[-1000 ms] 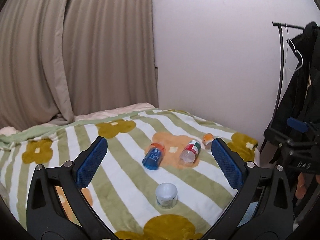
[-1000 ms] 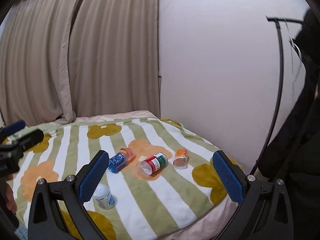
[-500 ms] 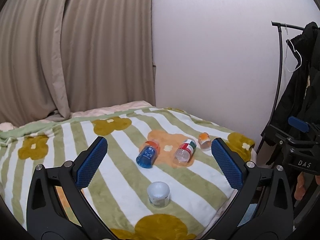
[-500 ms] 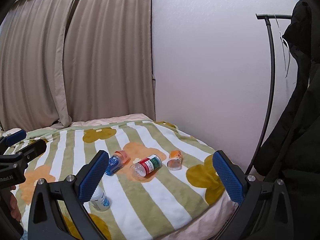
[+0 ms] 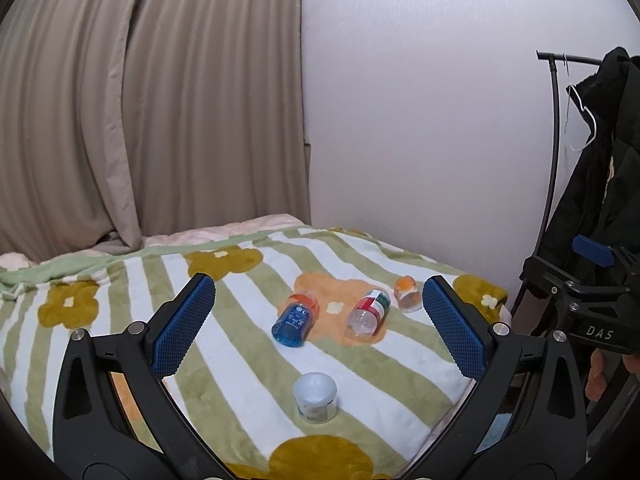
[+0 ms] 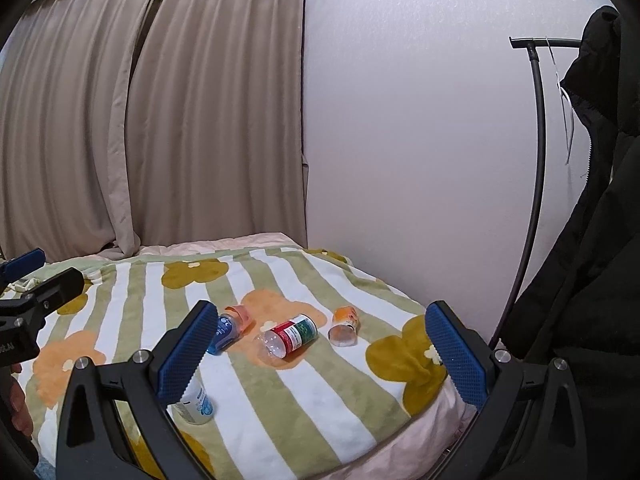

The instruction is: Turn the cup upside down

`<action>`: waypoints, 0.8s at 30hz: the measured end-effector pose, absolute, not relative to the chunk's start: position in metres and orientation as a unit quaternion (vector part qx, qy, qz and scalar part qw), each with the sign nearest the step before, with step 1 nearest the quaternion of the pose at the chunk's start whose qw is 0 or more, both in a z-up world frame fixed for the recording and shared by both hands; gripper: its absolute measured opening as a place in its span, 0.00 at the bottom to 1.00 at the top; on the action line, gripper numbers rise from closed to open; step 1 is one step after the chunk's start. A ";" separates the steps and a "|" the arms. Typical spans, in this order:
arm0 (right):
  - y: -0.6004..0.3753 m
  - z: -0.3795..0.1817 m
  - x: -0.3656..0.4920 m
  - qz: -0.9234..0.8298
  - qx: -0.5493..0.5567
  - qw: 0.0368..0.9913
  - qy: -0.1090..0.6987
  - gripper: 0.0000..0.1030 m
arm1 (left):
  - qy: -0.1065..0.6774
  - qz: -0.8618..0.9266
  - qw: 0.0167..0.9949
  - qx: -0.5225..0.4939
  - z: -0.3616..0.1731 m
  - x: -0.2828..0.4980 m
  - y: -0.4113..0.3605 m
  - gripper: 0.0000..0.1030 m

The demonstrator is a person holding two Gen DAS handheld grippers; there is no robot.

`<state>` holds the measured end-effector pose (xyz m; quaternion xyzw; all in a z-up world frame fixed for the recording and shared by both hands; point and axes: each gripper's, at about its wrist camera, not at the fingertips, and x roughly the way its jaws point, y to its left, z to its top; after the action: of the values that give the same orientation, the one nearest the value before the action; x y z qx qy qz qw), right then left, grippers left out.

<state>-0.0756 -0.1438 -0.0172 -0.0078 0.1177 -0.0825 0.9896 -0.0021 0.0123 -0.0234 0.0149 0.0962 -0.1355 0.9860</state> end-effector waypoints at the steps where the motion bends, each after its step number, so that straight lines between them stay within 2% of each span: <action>1: -0.144 -0.016 -0.076 -0.084 -0.009 0.990 0.116 1.00 | 0.094 -0.138 0.986 0.014 -0.023 -0.004 0.011 1.00; 24: -0.148 -0.010 -0.082 -0.107 -0.005 0.988 0.110 1.00 | 0.089 -0.146 0.985 0.014 -0.023 -0.008 0.004 1.00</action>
<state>-0.0824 -0.1477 -0.0097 -0.0049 0.1099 -0.1070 0.9882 -0.0083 0.0036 -0.0229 0.0138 0.0888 -0.1463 0.9851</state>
